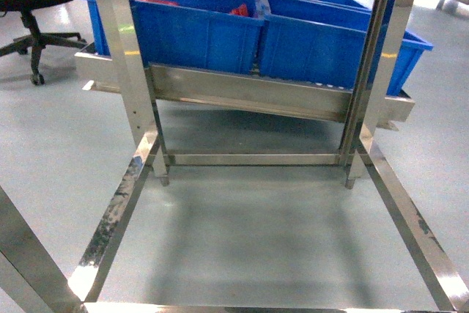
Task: Pick capacitor and pack into box
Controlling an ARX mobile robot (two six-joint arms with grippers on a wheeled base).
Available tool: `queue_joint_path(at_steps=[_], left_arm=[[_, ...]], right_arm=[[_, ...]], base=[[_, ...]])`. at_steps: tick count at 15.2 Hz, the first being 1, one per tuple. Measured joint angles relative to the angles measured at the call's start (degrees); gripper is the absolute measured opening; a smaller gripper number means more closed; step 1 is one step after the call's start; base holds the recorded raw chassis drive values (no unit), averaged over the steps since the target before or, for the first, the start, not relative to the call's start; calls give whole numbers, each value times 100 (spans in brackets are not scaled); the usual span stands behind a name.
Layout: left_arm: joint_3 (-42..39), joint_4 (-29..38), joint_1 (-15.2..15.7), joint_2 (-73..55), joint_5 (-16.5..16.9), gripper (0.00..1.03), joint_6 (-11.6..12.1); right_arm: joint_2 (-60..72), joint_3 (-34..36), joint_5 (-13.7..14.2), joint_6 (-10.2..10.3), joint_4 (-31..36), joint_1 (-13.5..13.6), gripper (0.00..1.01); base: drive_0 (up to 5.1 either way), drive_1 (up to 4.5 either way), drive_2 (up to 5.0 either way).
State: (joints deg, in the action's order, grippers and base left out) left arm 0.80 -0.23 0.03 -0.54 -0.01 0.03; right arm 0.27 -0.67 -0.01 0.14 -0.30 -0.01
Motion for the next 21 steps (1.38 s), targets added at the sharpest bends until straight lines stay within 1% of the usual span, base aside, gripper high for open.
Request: queue_joint_path(at_steps=[21], left_arm=[[0,0,0,0,-4,98,-2]], right_arm=[[0,0,-2,-4,2,0,98]], base=[[0,0,0]])
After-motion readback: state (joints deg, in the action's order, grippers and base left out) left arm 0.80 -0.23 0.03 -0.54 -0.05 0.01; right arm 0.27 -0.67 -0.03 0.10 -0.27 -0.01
